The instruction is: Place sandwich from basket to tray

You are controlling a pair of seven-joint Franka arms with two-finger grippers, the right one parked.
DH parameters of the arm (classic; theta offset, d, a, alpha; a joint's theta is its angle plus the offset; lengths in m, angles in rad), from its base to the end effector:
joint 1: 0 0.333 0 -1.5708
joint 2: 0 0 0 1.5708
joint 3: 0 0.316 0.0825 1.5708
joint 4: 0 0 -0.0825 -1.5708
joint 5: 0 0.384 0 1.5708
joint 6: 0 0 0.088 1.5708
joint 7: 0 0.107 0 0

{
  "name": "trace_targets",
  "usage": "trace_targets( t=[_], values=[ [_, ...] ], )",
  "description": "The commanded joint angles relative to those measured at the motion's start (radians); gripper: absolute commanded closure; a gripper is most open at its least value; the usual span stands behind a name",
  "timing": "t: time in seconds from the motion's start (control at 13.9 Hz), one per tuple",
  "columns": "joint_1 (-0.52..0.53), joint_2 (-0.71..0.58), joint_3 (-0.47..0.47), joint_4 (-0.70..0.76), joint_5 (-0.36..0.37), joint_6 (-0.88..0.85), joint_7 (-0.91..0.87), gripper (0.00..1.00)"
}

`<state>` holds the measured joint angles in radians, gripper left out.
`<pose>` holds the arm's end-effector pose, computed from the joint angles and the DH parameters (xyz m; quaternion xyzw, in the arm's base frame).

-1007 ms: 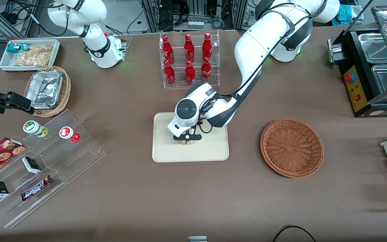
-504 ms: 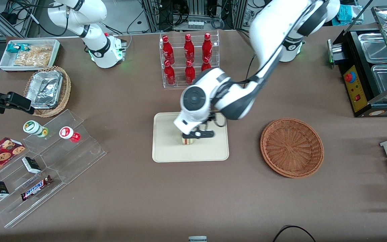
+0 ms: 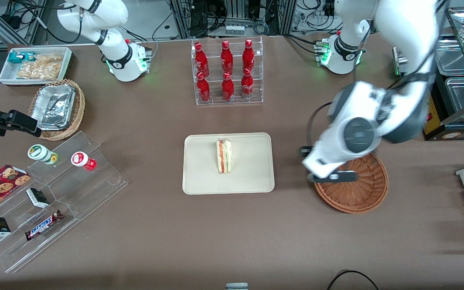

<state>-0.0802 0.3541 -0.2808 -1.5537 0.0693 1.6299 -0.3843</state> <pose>0.5993 -0.1973 0.4318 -0.9912 -0.0068 0.1278 0.0341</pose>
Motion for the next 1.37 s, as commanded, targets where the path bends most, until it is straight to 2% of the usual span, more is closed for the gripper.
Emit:
trace_targets(
  t=[0.0, 0.14, 0.36, 0.65, 1.01, 1.29],
  values=[
    [0.132, -0.168, -0.012, -0.077, -0.009, -0.103, 0.071, 0.00],
    [0.178, -0.249, -0.011, -0.063, -0.011, -0.163, 0.067, 0.00],
    [0.262, -0.306, -0.008, -0.013, -0.003, -0.258, 0.076, 0.00],
    [0.267, -0.339, -0.008, 0.012, 0.000, -0.283, 0.073, 0.00],
    [0.258, -0.308, -0.015, 0.101, -0.002, -0.281, 0.073, 0.00],
    [0.255, -0.304, -0.020, 0.104, -0.003, -0.277, 0.068, 0.00]
  ],
)
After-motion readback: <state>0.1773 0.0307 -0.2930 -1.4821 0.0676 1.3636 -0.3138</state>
